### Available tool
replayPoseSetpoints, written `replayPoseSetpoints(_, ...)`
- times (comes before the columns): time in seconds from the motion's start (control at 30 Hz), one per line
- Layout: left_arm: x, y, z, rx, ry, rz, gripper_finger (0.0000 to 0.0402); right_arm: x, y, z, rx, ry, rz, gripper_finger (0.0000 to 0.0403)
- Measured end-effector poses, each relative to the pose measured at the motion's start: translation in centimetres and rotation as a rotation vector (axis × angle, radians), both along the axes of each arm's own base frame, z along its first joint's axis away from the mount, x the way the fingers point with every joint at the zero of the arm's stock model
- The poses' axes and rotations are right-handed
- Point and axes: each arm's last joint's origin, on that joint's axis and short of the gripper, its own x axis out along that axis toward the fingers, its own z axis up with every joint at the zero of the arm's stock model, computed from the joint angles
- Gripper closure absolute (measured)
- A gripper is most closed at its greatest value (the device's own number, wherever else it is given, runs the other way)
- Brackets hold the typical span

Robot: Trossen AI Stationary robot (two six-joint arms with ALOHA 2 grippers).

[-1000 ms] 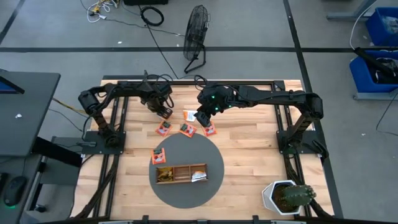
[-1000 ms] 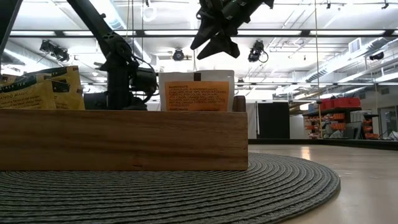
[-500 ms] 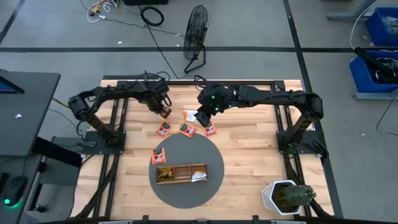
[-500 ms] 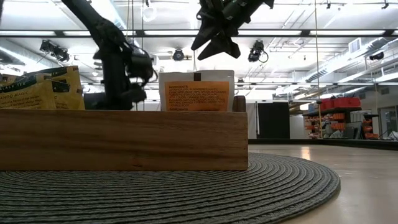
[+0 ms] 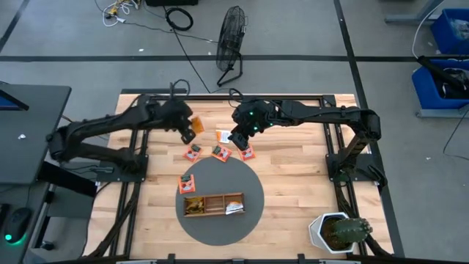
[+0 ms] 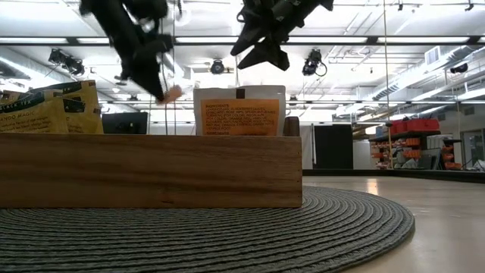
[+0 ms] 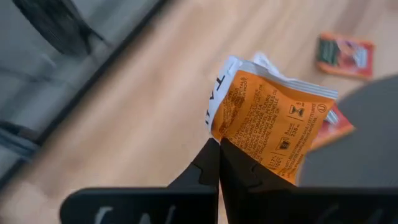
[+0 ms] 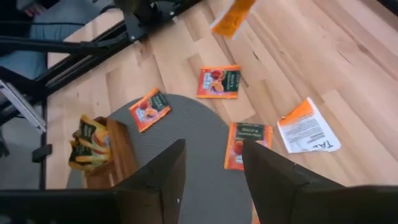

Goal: Pick & Place Tea
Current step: Put the orange white tea bag into the right section of the wooden organizer

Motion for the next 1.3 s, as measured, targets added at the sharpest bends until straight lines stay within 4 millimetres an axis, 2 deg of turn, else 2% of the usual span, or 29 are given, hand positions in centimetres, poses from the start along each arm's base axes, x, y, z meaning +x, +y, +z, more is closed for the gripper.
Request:
replayPoseSetpoints(0.13, -0.3, -2.4, 1.7, 0.208, -0.017, -0.022, 0.0399, 0.3, 0.0, 0.9, 0.033, -0.052, 0.004, 0.0239)
replayPoseSetpoints(0.27, 0.0, -4.5, 2.5, 0.366, 0.000, -0.075, 0.0399, 0.7, 0.3, 3.9, -0.026, -0.174, 0.104, 0.0239)
replayPoseSetpoints(0.43, 0.8, -6.4, 3.1, 0.512, -0.008, -0.130, 0.0399, 0.5, 0.0, 7.4, -0.104, -0.264, 0.082, 0.0239)
replayPoseSetpoints(0.53, 1.2, -7.2, 3.4, 0.578, -0.022, -0.138, 0.0399, 0.3, -0.5, 8.4, -0.153, -0.274, 0.035, 0.0239)
replayPoseSetpoints(0.7, 1.4, -7.8, 4.1, 0.680, -0.018, -0.148, 0.0400, 0.3, -0.6, 8.7, -0.177, -0.272, 0.000, 0.0239)
replayPoseSetpoints(0.93, 1.6, -8.1, 4.4, 0.740, 0.000, -0.190, 0.0400, 2.5, -0.6, 6.5, -0.121, -0.221, -0.064, 0.0239)
replayPoseSetpoints(1.0, 1.6, -8.1, 4.4, 0.741, 0.003, -0.193, 0.0400, 3.0, -0.5, 6.7, -0.172, -0.213, -0.127, 0.0239)
replayPoseSetpoints(1.13, 1.6, -8.1, 4.4, 0.740, 0.005, -0.199, 0.0400, 2.9, -0.3, 8.6, -0.195, -0.268, -0.158, 0.0239)
replayPoseSetpoints(1.3, 1.7, -8.1, 4.4, 0.730, -0.004, -0.216, 0.0400, 2.9, -0.4, 8.5, -0.215, -0.253, -0.157, 0.0239)
